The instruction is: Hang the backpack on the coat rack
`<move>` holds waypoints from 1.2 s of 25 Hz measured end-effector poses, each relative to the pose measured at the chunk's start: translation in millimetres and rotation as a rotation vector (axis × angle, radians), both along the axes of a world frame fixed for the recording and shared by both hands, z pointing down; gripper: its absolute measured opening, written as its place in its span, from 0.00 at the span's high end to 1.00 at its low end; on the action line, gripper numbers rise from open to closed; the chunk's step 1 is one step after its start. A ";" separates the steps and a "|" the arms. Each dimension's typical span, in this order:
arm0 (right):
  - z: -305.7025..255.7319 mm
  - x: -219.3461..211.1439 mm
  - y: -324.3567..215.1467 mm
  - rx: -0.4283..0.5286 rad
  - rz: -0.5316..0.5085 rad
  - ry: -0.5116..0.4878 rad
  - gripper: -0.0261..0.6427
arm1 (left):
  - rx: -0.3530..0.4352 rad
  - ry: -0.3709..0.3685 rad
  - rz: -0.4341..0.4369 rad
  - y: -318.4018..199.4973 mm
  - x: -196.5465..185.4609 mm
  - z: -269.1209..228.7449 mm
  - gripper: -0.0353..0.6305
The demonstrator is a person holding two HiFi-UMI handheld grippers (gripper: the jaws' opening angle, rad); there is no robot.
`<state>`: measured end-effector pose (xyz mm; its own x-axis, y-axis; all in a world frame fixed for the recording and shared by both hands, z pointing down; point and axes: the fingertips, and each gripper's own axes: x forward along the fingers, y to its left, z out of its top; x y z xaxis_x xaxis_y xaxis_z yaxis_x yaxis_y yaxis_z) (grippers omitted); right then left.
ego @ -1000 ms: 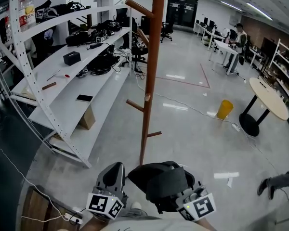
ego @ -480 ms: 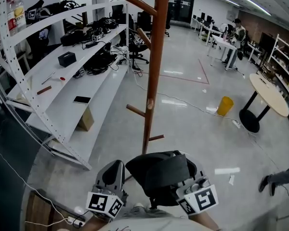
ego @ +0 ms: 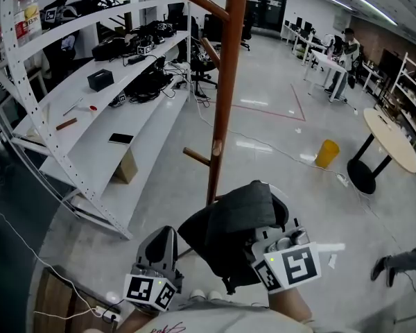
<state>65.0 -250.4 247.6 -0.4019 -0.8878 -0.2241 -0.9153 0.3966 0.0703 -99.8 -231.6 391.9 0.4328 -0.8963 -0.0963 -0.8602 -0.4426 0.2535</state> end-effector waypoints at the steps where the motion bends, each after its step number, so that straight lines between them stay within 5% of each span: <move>1: -6.9 -3.0 -2.1 0.008 -0.001 0.013 0.93 | 0.002 0.004 -0.005 -0.6 -0.3 -0.9 0.91; 12: -63.6 -14.6 -47.6 0.051 0.048 0.058 0.93 | -0.010 0.041 -0.028 -6.3 -1.7 0.6 0.91; 30: -14.4 1.1 -142.1 -0.130 0.132 0.088 0.93 | -0.072 0.056 -0.065 -6.6 -8.9 20.5 0.91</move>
<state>66.1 -392.5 233.2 -0.2926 -0.9534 -0.0734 -0.9527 0.2841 0.1079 -108.7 -238.1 412.4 0.3694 -0.9277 -0.0535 -0.8699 -0.3655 0.3311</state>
